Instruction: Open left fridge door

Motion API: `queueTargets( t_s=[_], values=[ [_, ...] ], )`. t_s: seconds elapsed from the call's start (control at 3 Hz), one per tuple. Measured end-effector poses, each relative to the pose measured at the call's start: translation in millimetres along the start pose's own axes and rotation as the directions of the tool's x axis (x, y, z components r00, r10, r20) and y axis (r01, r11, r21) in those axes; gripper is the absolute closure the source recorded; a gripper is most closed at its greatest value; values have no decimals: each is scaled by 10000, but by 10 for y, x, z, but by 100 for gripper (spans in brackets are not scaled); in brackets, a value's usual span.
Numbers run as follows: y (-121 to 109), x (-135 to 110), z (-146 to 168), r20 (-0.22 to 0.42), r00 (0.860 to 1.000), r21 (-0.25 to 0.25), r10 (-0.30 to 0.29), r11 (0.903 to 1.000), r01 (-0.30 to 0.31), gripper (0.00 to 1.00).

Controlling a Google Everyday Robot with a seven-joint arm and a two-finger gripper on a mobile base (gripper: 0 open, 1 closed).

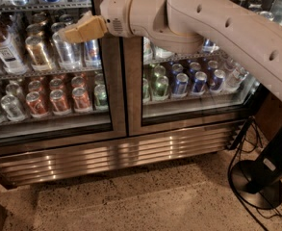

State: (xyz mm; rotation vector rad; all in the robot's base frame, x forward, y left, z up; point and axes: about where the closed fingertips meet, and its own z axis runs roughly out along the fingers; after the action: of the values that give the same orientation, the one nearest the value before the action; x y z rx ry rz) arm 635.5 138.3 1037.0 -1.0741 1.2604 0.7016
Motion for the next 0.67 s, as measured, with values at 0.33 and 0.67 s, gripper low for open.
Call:
queueTargets(
  t_s=[0.33, 0.67],
  values=[
    [0, 0, 0, 1, 10000, 2, 0, 10000, 0, 0],
    [-26, -107, -117, 190, 9997, 529, -132, 9985, 122, 0]
  ],
)
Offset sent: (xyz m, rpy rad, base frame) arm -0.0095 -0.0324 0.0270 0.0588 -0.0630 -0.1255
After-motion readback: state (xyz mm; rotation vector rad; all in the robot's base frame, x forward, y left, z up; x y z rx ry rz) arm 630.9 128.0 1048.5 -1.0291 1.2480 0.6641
